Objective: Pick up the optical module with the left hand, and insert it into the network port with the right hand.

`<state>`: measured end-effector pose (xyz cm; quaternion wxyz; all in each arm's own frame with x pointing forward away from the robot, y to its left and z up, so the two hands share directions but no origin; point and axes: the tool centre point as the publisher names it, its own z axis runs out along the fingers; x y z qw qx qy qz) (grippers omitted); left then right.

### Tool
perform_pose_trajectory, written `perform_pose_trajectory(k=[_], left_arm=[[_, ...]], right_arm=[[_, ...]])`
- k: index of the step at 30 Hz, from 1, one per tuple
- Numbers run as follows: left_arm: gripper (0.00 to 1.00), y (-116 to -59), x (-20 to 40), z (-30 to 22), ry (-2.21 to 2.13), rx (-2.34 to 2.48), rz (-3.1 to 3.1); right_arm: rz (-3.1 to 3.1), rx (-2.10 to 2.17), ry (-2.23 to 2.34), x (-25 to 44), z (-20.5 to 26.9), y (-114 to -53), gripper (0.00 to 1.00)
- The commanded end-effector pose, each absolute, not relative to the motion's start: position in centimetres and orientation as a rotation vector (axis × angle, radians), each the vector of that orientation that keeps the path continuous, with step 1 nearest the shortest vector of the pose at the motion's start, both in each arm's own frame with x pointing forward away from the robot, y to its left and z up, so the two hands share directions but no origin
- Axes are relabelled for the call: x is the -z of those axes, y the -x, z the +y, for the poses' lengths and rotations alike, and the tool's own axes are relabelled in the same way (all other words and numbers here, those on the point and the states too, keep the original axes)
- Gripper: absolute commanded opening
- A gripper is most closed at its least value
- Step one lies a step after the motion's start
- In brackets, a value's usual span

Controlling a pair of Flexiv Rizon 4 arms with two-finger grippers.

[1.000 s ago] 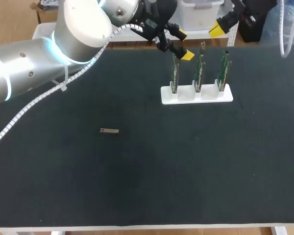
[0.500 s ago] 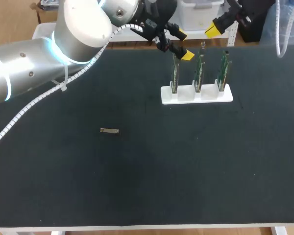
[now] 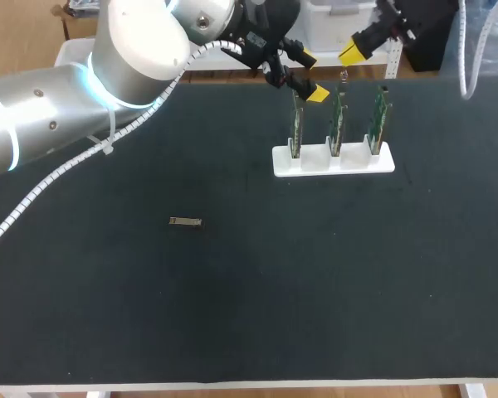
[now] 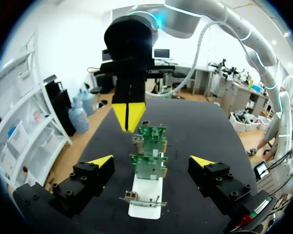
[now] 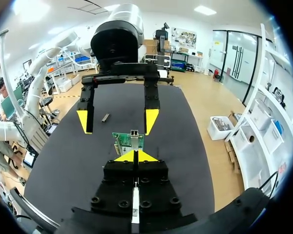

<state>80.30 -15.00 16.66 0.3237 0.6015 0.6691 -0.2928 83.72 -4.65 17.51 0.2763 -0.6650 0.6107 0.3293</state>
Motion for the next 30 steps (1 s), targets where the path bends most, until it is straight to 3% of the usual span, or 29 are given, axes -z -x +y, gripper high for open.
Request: perform_pose_trajectory(k=[1,30], left_arm=[[1.0,-80.4,-16.7,-15.1,-1.582,0.768,1.761],[1.0,-80.4,-16.7,-15.1,-1.582,0.768,1.761]], right_arm=[[1.561,-1.224,2.008,-17.5,-4.3,-84.6,0.0],[1.59,-1.244,2.0,-16.4,-4.6,-84.6,0.0]])
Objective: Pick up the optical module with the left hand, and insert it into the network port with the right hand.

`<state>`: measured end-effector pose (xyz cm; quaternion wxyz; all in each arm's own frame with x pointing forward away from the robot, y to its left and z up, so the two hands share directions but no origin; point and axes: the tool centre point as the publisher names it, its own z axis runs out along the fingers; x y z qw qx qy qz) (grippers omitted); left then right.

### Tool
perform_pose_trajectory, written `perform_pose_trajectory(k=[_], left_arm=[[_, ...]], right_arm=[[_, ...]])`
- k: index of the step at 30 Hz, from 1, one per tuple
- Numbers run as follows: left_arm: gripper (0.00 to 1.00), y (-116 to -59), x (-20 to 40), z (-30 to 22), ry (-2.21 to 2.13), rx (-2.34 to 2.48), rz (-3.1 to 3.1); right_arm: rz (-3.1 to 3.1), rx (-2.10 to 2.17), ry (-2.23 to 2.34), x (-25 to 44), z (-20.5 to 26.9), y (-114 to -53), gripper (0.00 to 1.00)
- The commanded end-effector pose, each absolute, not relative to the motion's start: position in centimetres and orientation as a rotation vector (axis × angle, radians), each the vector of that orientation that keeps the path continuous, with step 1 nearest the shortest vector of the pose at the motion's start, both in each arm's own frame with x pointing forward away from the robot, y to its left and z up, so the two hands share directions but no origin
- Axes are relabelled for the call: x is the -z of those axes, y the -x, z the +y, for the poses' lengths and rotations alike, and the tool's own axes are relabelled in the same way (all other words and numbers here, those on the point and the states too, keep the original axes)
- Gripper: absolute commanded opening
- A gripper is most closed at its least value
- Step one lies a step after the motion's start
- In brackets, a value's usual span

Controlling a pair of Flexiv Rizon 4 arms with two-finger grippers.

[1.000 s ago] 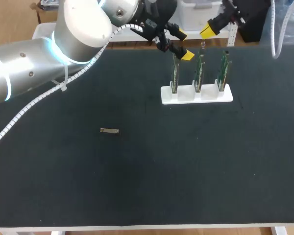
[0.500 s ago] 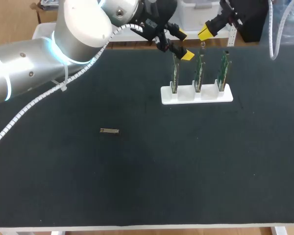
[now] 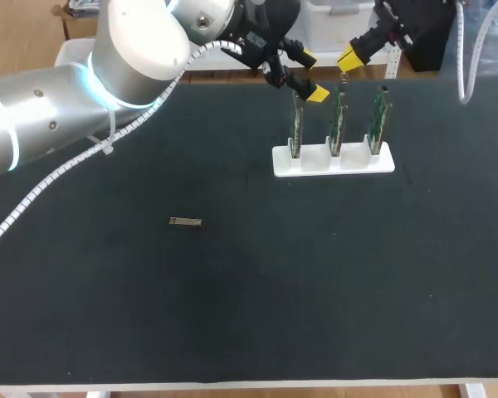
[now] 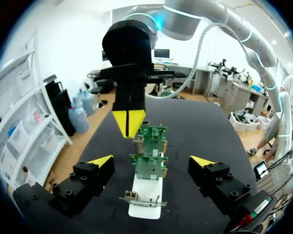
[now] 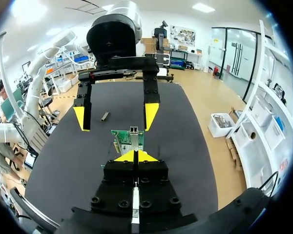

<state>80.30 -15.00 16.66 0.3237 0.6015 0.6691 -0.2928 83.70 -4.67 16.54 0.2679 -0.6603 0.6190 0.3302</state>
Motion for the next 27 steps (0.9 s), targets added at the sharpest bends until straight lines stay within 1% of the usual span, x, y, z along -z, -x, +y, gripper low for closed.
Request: perform_pose_trajectory(k=[1,27], left_arm=[[1.0,-80.43,-16.73,-15.08,-1.582,0.768,1.761],[1.0,-80.43,-16.73,-15.08,-1.582,0.768,1.761]], right_arm=[[1.59,-1.246,2.002,-16.4,-4.52,-84.55,0.0],[1.611,-1.268,2.005,-15.87,-4.75,-84.28,0.0]])
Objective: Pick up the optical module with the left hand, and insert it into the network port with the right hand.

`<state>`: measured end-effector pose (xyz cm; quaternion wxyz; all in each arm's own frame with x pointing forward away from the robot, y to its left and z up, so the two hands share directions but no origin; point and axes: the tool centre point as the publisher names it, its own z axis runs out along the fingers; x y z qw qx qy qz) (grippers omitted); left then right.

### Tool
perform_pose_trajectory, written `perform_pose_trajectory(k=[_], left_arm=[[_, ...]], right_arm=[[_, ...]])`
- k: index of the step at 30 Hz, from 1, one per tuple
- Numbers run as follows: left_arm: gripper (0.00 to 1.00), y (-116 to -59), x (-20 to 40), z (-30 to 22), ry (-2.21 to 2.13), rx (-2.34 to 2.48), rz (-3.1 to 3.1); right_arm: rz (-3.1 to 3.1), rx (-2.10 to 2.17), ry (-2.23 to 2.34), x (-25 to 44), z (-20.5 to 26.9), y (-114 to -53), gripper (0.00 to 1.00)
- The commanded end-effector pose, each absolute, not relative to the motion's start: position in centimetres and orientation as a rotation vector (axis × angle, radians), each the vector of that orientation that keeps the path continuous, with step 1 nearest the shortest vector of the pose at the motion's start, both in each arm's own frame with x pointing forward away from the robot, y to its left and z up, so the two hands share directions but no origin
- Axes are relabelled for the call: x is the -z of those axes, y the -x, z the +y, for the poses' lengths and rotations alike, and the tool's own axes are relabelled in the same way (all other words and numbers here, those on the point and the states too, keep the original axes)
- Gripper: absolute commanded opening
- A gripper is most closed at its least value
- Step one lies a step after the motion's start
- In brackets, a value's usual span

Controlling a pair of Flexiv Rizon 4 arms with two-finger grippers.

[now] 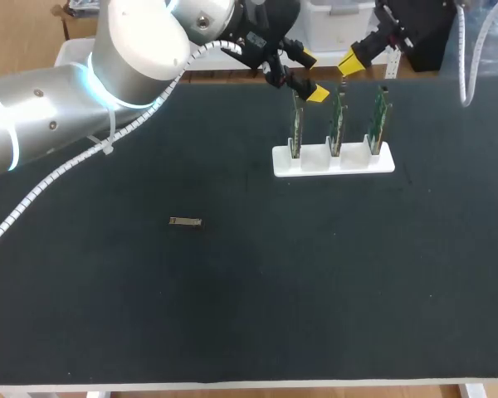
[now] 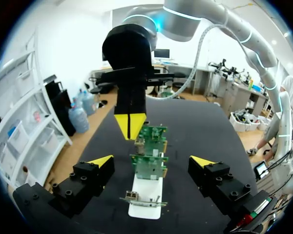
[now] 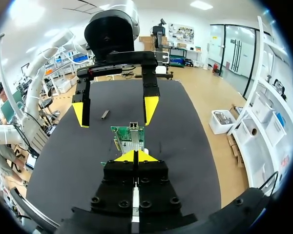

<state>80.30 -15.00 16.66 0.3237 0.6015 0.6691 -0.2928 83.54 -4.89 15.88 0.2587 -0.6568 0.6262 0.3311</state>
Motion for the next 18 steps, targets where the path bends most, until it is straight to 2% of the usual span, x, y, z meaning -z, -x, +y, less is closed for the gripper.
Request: perform_pose_trajectory(k=[1,18], left_arm=[[1.0,-80.43,-16.73,-15.08,-1.582,0.768,1.761],[1.0,-80.43,-16.73,-15.08,-1.582,0.768,1.761]], right_arm=[[1.609,-1.271,2.006,-15.85,-4.7,-84.25,0.0],[1.616,-1.275,2.01,-15.5,-4.72,-84.27,0.0]])
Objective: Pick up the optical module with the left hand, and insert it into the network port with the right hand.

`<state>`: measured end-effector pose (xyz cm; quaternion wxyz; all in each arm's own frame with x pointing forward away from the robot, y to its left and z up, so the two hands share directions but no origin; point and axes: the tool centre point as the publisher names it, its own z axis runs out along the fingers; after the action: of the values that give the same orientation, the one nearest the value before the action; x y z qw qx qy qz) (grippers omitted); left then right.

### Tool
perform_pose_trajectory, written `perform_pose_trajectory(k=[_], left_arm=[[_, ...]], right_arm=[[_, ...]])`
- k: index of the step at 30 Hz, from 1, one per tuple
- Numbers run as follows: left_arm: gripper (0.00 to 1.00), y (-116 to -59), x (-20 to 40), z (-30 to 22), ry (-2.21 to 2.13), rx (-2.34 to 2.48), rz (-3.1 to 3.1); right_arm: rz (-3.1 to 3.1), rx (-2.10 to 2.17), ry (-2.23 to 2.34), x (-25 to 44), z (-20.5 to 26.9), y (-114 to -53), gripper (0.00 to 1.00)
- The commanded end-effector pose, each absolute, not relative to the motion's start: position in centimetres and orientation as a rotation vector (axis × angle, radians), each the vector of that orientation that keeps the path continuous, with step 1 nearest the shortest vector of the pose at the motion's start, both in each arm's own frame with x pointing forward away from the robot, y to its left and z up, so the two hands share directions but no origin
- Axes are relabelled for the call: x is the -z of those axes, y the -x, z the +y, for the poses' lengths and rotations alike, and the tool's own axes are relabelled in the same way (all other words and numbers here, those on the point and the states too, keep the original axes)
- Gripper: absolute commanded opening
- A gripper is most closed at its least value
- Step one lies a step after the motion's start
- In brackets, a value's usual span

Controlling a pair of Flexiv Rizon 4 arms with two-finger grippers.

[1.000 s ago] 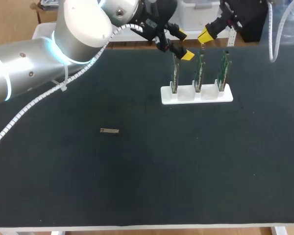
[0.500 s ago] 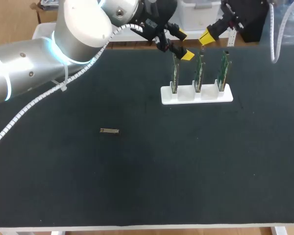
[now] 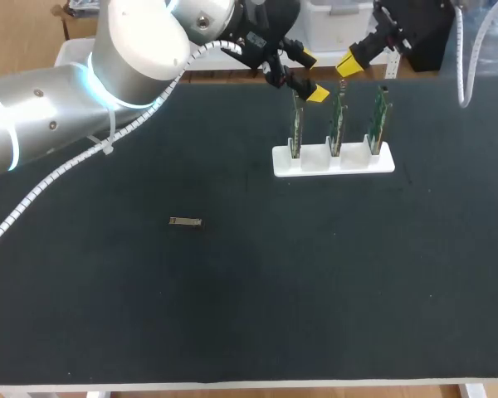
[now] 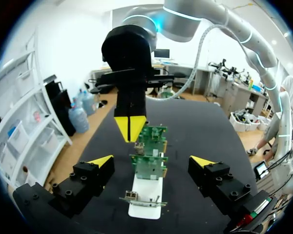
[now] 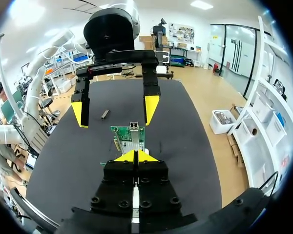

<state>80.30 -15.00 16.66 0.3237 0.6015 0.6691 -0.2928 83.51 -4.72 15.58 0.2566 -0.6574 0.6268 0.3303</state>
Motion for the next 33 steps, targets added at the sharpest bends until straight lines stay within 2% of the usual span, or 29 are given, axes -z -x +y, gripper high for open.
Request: perform_pose_trajectory(k=[1,33], left_arm=[[1.0,-80.4,-16.7,-15.1,-1.582,0.768,1.761],[1.0,-80.4,-16.7,-15.1,-1.582,0.768,1.761]], right_arm=[[1.617,-1.276,2.01,-15.5,-4.7,-84.2,0.0],[1.653,-1.301,2.017,-14.3,-4.7,-83.8,0.0]])
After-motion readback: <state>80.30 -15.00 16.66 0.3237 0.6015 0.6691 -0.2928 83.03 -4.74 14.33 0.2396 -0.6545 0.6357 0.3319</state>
